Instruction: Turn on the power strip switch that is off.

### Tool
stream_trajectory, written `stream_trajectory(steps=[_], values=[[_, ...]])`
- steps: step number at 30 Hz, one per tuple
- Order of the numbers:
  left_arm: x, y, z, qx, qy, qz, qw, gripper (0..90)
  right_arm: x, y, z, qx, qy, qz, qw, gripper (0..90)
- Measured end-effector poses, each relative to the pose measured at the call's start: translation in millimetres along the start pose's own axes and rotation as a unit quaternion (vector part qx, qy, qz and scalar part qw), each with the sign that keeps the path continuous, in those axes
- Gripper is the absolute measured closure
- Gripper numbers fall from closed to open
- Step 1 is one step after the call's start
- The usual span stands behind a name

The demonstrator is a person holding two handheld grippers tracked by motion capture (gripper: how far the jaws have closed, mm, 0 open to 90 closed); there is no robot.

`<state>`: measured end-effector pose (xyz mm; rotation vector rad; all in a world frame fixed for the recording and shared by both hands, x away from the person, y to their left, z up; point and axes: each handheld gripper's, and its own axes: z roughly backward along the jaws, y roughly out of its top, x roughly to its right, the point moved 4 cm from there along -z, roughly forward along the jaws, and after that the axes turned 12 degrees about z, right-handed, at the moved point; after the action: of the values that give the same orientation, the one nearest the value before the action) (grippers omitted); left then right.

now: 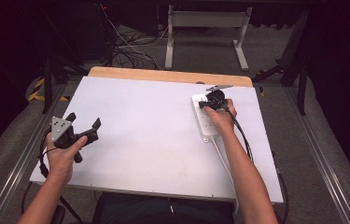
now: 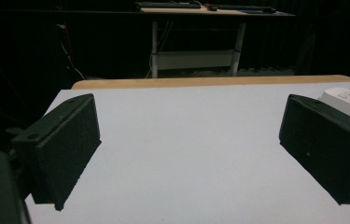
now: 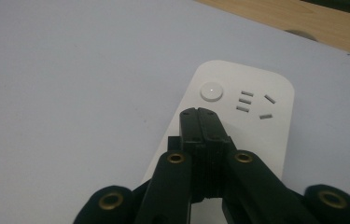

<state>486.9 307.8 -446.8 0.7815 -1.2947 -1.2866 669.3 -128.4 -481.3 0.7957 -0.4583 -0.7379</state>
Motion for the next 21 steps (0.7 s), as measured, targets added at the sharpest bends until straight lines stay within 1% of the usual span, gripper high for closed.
stream_trajectory(steps=[3, 4, 5, 8, 9, 10, 12, 16, 19, 21], values=[[0.0, -0.1, 0.4, -0.002, 0.000, -0.001, 1.0000, 5.9, -0.2, -0.5, -0.4, -0.002, -0.001, 0.002, 1.0000, 90.0], [0.3, -0.2, 0.2, -0.001, 0.000, -0.001, 1.0000, 5.9, -0.3, -1.6, -1.1, -0.007, -0.002, 0.006, 1.0000, 90.0], [0.6, -0.3, 0.1, -0.001, -0.001, -0.001, 1.0000, 5.9, -0.6, -1.7, -1.4, -0.004, 0.000, 0.003, 1.0000, 90.0], [1.0, -0.7, -0.6, -0.001, -0.001, -0.002, 1.0000, 6.0, -1.7, -1.3, -1.5, -0.007, -0.003, 0.007, 0.9999, 90.0], [1.0, -0.8, -0.9, -0.003, -0.002, -0.002, 1.0000, 6.0, -2.3, -1.1, -2.0, -0.007, 0.001, 0.009, 0.9999, 90.0], [1.0, -0.9, -1.1, -0.003, -0.002, -0.002, 1.0000, 6.0, -2.4, -1.1, -2.3, -0.008, -0.001, 0.010, 0.9999, 90.0], [1.0, -1.1, -1.1, -0.005, -0.002, -0.003, 1.0000, 6.0, -2.5, -1.5, -2.7, -0.013, -0.014, 0.015, 0.9997, 90.0], [1.5, -1.6, -1.3, -0.006, -0.003, -0.003, 1.0000, 6.0, -2.8, -2.0, -3.3, -0.013, -0.013, 0.017, 0.9997, 90.0], [2.1, -1.8, -1.7, -0.006, -0.003, -0.003, 1.0000, 6.0, -2.7, -1.9, -3.6, -0.017, -0.013, 0.015, 0.9997, 90.0], [2.3, -2.0, -1.8, -0.007, -0.004, -0.003, 1.0000, 6.0, -2.0, -2.0, -3.5, -0.018, -0.009, 0.007, 0.9998, 90.0]])
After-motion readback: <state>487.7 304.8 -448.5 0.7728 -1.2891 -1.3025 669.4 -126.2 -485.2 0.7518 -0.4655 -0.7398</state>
